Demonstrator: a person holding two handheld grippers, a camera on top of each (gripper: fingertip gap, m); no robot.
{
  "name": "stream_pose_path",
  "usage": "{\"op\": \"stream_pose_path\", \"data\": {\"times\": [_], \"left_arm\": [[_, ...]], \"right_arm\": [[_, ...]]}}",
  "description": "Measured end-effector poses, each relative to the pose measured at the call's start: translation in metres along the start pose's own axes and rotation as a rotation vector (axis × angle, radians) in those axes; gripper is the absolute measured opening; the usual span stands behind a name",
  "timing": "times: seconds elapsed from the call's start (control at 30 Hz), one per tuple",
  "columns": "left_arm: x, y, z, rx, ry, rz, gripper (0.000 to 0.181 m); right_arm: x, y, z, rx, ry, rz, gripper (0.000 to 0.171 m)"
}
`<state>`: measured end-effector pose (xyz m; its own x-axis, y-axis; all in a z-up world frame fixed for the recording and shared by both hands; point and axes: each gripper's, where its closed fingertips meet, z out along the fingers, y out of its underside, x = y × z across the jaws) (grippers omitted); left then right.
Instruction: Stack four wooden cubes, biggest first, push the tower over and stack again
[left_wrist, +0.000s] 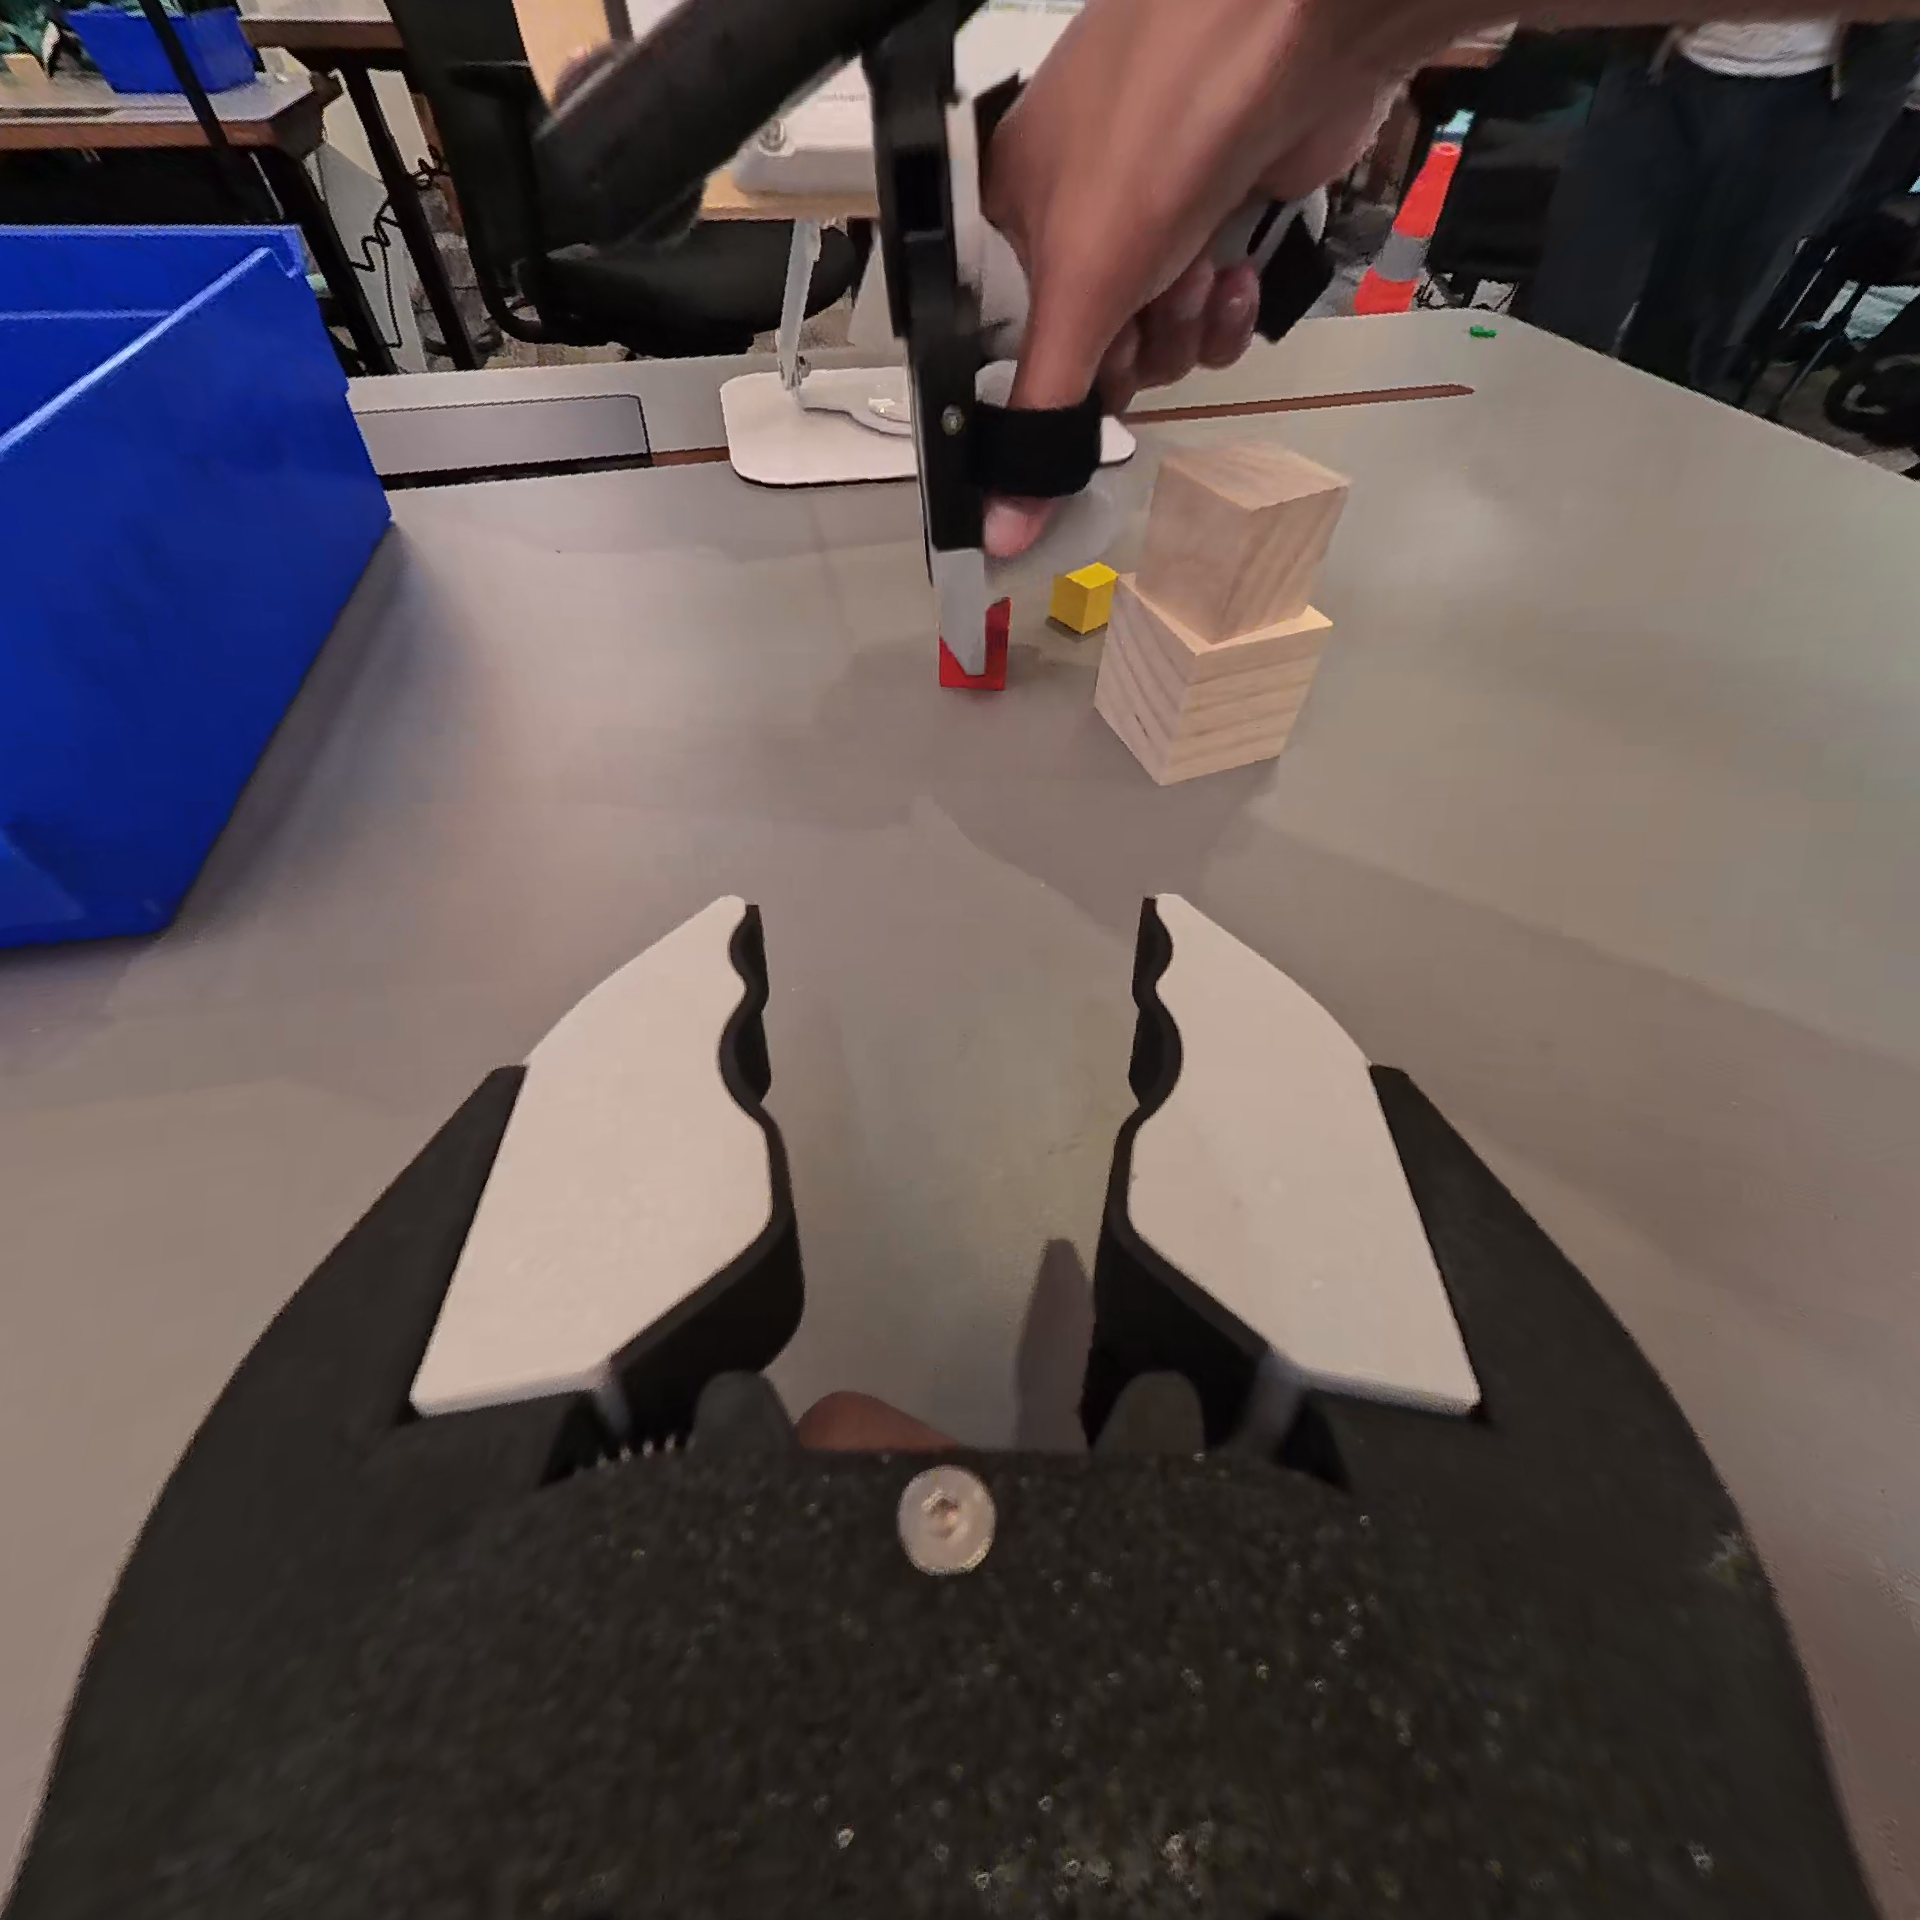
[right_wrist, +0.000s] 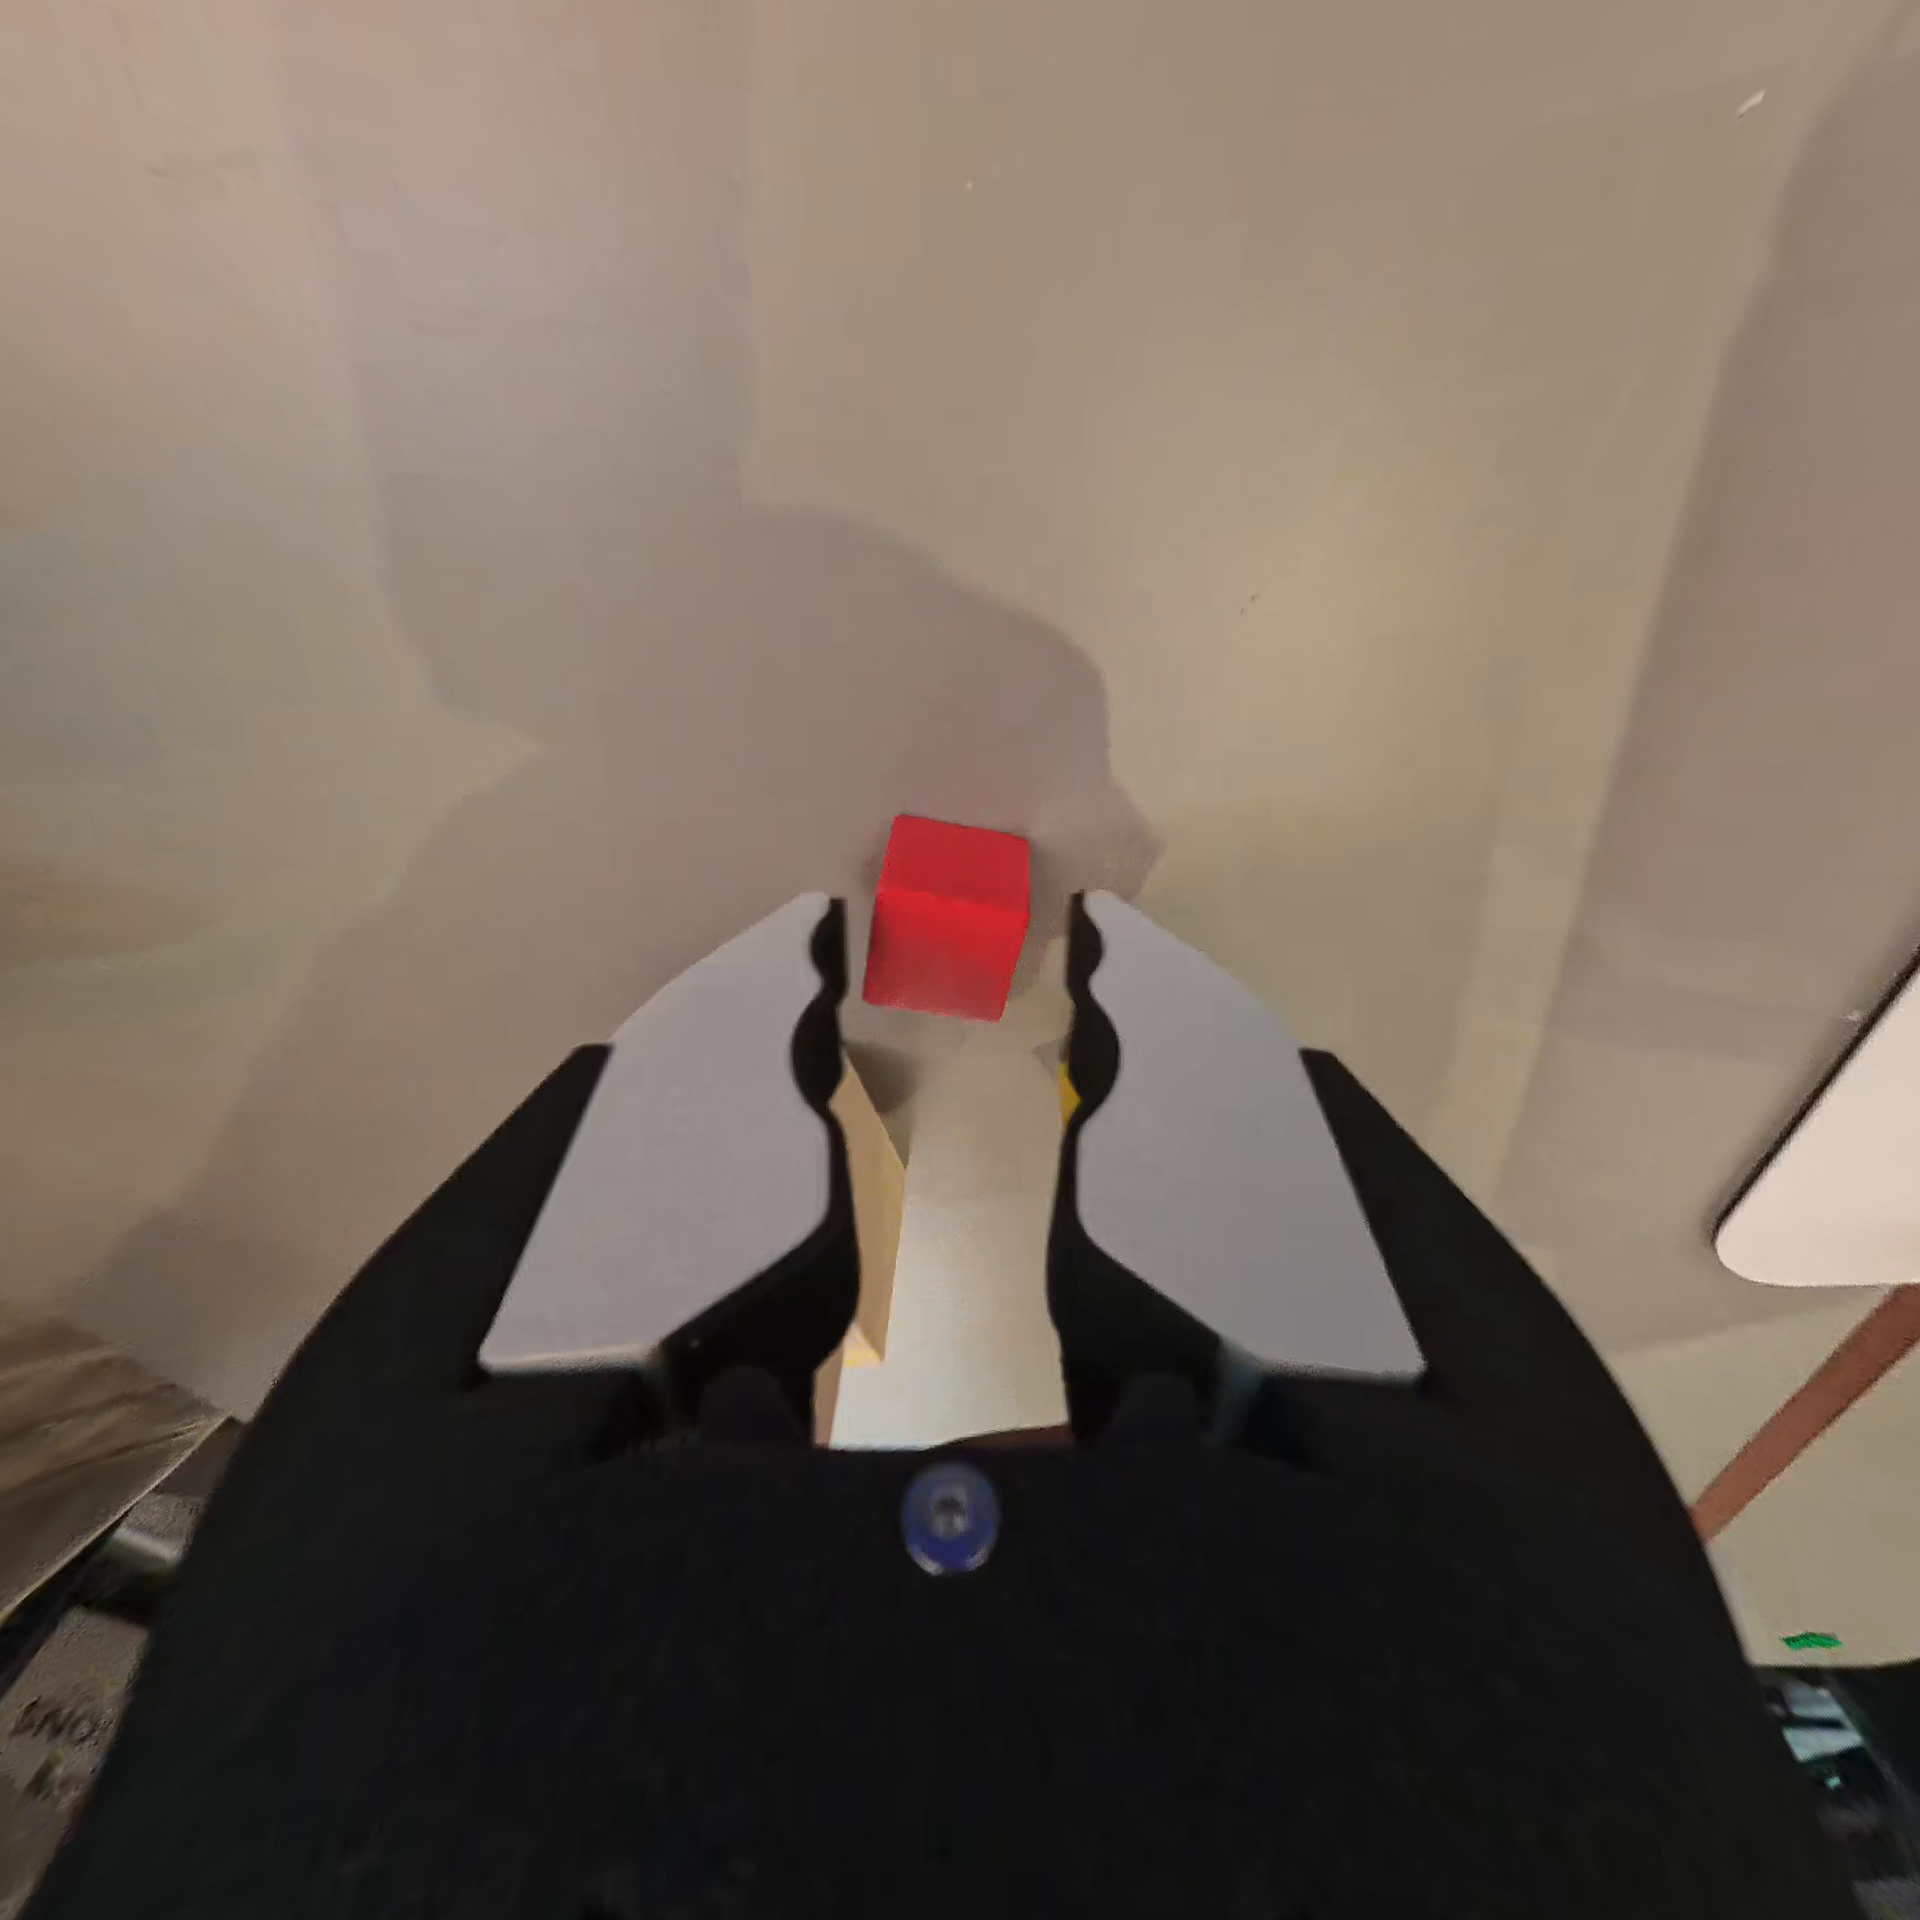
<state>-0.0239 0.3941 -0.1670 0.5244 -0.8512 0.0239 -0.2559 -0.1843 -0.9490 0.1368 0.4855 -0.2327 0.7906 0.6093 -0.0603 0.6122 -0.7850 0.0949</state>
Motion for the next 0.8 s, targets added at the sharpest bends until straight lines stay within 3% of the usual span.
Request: {"op": "stream_pose_path", "data": {"times": [0.07, 0.2, 0.33, 0.47, 0.63, 0.8], "left_arm": [[0.000, 0.000, 0.000, 0.001, 0.007, -0.006, 0.067], [0.000, 0.000, 0.000, 0.001, 0.016, -0.021, 0.067], [0.000, 0.000, 0.000, -0.005, 0.025, -0.026, 0.066], [0.002, 0.001, 0.001, -0.011, 0.018, -0.008, 0.065], [0.005, 0.002, 0.001, -0.018, 0.016, 0.022, 0.063], [0.007, 0.001, 0.001, -0.011, 0.013, 0.043, 0.062]], "right_arm": [[0.000, -0.002, 0.007, -0.015, -0.007, -0.003, 0.029], [0.002, -0.007, -0.006, 0.014, 0.040, -0.017, 0.029], [-0.019, -0.006, -0.065, 0.167, 0.075, -0.100, 0.029], [-0.054, 0.030, -0.111, 0.209, 0.070, -0.323, 0.029], [-0.059, 0.066, -0.099, 0.124, 0.117, -0.425, 0.029], [-0.055, 0.078, -0.078, 0.052, 0.115, -0.432, 0.029]]}}
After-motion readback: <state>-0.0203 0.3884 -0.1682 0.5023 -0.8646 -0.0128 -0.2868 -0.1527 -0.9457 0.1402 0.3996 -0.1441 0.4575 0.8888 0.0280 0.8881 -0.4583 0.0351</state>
